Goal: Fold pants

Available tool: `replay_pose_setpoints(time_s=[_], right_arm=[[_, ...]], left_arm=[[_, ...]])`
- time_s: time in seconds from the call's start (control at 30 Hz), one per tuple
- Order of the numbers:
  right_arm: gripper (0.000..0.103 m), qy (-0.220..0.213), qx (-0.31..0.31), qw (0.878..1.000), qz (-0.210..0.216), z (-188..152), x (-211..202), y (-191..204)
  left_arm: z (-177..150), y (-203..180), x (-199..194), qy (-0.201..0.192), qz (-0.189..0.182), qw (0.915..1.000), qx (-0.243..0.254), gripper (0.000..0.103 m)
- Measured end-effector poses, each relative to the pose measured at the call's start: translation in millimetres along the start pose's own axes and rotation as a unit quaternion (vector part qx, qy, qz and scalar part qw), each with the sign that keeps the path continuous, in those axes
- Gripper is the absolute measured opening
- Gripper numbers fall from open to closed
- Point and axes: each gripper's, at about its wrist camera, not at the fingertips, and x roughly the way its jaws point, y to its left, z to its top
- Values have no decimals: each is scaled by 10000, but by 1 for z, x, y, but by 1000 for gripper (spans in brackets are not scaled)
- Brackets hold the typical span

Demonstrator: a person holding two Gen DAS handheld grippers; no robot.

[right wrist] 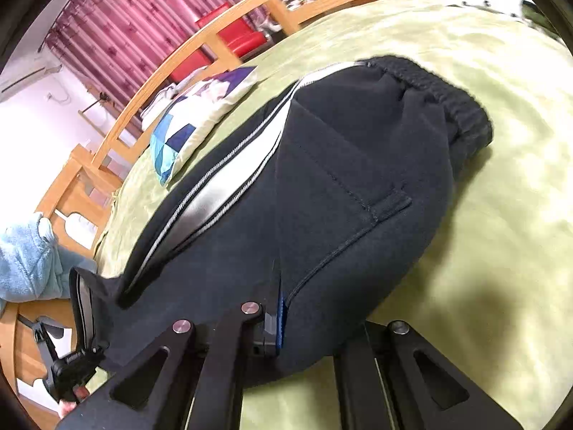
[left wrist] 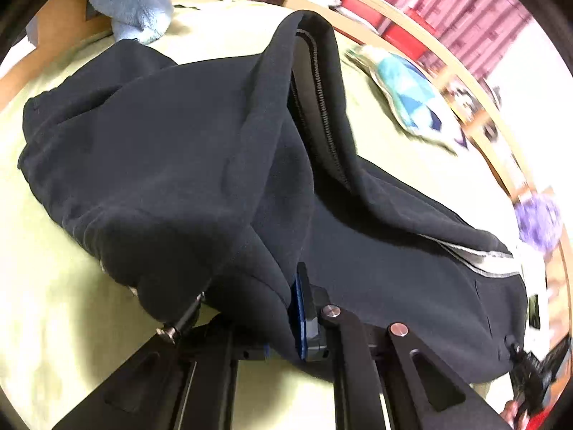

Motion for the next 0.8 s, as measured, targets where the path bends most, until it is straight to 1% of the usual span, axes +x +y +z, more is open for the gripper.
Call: replay_pose_setpoints(time_s=[0.07, 0.13, 0.17, 0.2, 0.23, 0.3, 0.37, 0.4, 0.43, 0.47, 0.5, 0.53, 0.57, 0.6, 0.67, 0.7, 0.73, 0.77, 0.8], right_arm=[[5, -64, 87, 9999, -14, -13, -36, -20], [5, -90, 14, 9998, -184, -25, -65, -34], [5, -90, -6, 9996, -284, -35, -83, -44], [5, -79, -8, 9994, -327, -41, -94, -51], [5, -69, 3, 9993, -381, -51, -114, -64], [6, -81, 31, 9985, -547, -66, -146, -88], [6, -91, 123, 9973, -713, -84, -172, -111], [10, -70, 144, 9970, -752, -88, -180, -122], [17, 40, 140, 9961, -867, -96, -183, -131], [22, 209, 128, 9945, -1014, -105, -184, -138], [34, 304, 152, 9935, -1089, -116, -192, -148], [40, 323, 174, 9928, -1140, -124, -195, -150], [41, 288, 159, 9929, -1142, -128, -200, -150], [44, 229, 97, 9933, -1126, -136, -207, -148], [45, 154, -52, 9931, -1158, -148, -220, -142], [45, 109, -113, 9930, -1171, -151, -225, -138], [45, 71, -150, 9933, -1146, -152, -229, -132], [46, 51, -182, 9934, -1131, -152, -233, -126], [46, 36, -203, 9933, -1134, -151, -234, -123]], left_arm=[[-36, -4, -18, 137, -78, 9998, 155, 10], [-67, -4, -33, 240, -157, 9991, 326, 10], [-91, -5, -45, 298, -245, 9986, 357, 10], [-109, -10, -53, 359, -330, 9981, 383, 10], [-125, -12, -62, 428, -439, 9972, 420, 10], [-153, -16, -80, 505, -627, 9954, 518, 10], [-173, -21, -92, 535, -656, 9934, 775, 13], [-178, -23, -96, 550, -609, 9926, 900, 13], [-183, -23, -98, 633, -540, 9913, 1019, 17], [-185, -21, -98, 754, -466, 9900, 1095, 25], [-188, -19, -98, 899, -473, 9881, 1158, 27], [-190, -14, -102, 1004, -523, 9861, 1217, 28], [-194, -5, -114, 1007, -634, 9845, 1288, 28], [-196, 3, -125, 931, -739, 9838, 1343, 30], [-196, 23, -150, 670, -823, 9839, 1436, 44], [-195, 28, -158, 558, -875, 9836, 1473, 44], [-190, 34, -165, 455, -870, 9838, 1498, 46], [-190, 47, -176, 318, -741, 9853, 1505, 49], [-183, 50, -178, 216, -627, 9867, 1486, 50]])
